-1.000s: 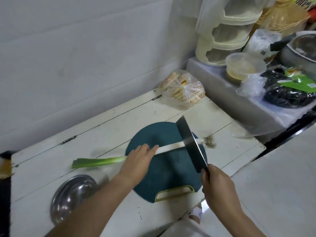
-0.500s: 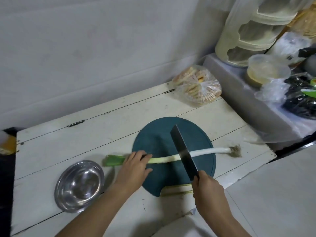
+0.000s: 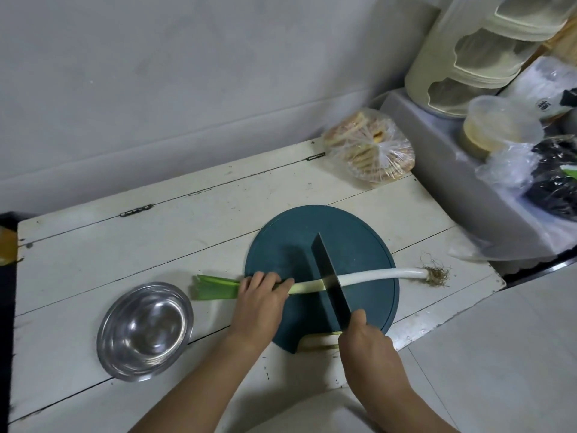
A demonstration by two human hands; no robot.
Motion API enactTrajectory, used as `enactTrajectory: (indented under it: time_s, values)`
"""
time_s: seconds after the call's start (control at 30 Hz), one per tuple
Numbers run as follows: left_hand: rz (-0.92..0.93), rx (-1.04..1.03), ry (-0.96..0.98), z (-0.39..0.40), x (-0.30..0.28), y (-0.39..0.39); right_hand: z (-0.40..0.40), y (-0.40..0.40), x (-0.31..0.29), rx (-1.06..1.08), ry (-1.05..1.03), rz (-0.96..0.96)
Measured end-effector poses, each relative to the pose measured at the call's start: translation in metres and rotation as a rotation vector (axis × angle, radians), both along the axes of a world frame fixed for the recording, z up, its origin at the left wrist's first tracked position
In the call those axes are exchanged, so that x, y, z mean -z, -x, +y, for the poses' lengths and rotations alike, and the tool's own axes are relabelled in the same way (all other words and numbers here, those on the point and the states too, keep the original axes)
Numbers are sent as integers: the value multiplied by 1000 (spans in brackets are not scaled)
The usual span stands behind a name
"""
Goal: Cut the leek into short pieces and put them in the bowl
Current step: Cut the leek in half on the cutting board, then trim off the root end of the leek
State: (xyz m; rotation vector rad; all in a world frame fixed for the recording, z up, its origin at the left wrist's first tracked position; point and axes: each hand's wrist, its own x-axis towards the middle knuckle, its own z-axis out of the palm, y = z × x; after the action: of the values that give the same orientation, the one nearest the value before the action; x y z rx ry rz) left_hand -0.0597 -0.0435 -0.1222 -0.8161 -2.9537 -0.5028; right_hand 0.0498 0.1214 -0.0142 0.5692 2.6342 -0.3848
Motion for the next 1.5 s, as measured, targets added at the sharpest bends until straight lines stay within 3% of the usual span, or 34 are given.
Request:
enactTrajectory:
  time_s: [0.47, 0.67, 0.77, 0.87, 1.03, 1.13, 1.2, 1.3, 1.4, 1.5]
  values:
    - [-43, 22, 18, 0, -1, 3, -3, 43, 24, 129, 117, 29]
    - [-48, 150, 99, -3, -29, 12, -3, 55, 19, 136, 166, 24]
    - [-10, 72, 110, -6, -50, 28, 5, 49, 14, 171, 245, 55]
    - [-5, -5, 201, -5, -52, 52, 24, 37, 1, 238, 300, 206]
    - [-94, 21, 364, 1, -41, 64, 76, 34, -22, 312, 229, 353]
    - [-86, 43, 250, 45, -52, 49, 103, 29, -28, 372, 180, 390]
    - [-114, 200, 147, 90, -53, 29, 111, 23, -32, 414, 157, 413]
    - [-127, 349, 180, 142, -41, 10, 117, 14, -36, 441, 129, 394]
    - [-134, 310, 236, 150, -39, 12, 117, 1, -35, 361, 75, 346]
    - [-237, 221, 159, 129, -53, 9, 113, -11, -35, 268, 45, 336]
